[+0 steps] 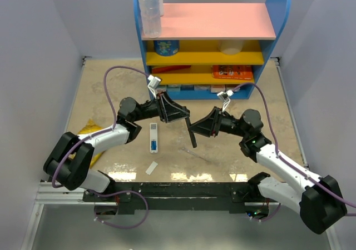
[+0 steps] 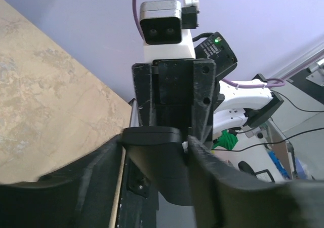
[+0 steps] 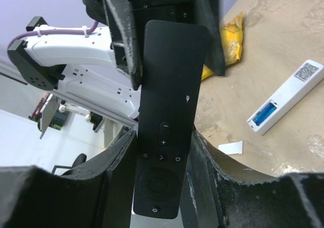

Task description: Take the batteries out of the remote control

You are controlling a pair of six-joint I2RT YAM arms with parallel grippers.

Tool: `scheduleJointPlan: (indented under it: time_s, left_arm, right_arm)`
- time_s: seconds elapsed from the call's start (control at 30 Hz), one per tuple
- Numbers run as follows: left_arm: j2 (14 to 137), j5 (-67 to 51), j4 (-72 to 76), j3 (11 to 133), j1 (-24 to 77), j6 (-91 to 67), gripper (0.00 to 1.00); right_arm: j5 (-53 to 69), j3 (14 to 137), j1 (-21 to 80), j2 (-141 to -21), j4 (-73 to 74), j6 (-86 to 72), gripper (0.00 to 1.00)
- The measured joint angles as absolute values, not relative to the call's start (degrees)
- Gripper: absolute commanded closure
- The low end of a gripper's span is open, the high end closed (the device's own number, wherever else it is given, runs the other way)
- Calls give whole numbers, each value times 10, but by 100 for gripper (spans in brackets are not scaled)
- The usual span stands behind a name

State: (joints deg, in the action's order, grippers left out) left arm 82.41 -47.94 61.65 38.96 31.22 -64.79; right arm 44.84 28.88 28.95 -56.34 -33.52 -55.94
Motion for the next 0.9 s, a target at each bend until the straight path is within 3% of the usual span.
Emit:
scheduleJointPlan:
  time_s: [0.1, 0.2, 0.3, 0.37, 0.47, 0.63, 0.9]
  left_arm:
    - [825, -481, 625, 390, 312, -658, 64]
    - [830, -483, 633, 387, 313, -668, 80]
    - [834, -484, 638, 385, 313, -675, 98]
    - [836, -484, 637, 384, 313, -680, 100]
    - [835, -479, 618, 383, 313, -674, 100]
    - [821, -426, 437, 406, 313, -604, 100]
    - [797, -296, 168, 465, 313, -533, 100]
  right_arm:
    - [448, 289, 289, -569, -336, -557, 81]
    - [448, 289, 290, -571, -333, -555, 72]
    - [446, 293, 290, -570, -313, -543, 55]
    - [444, 300, 290, -568, -291, -531, 39]
    - [423, 321, 292, -561, -229, -501, 27]
    - [349, 371, 292, -542, -94, -415, 23]
    - [253, 422, 314, -562, 26, -324, 32]
